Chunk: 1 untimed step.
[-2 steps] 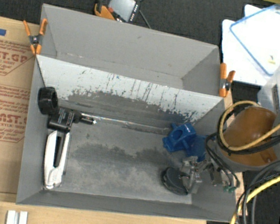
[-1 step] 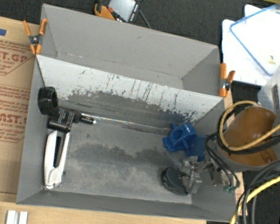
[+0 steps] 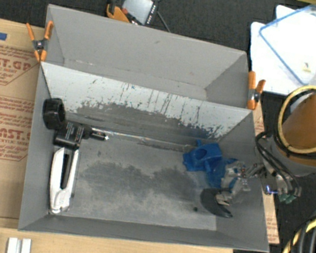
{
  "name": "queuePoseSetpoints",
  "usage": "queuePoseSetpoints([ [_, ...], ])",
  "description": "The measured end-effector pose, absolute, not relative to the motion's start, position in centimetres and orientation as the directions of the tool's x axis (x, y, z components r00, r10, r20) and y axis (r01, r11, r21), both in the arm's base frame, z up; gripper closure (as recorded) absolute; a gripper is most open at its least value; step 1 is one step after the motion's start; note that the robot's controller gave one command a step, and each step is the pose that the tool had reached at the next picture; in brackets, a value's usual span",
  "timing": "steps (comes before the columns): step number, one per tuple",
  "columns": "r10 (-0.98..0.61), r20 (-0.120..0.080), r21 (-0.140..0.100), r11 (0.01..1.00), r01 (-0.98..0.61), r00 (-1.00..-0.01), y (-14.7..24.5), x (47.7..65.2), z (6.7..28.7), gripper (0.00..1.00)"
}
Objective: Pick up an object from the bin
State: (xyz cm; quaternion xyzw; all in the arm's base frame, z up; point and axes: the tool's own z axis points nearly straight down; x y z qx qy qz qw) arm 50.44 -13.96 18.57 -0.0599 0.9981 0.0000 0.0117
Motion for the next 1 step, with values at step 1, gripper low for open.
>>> queuePoseSetpoints([
  [1,-0.107,-0.021,0.002,0.994,-0.107,-0.994,-13.19,51.91,18.62,1.00],
])
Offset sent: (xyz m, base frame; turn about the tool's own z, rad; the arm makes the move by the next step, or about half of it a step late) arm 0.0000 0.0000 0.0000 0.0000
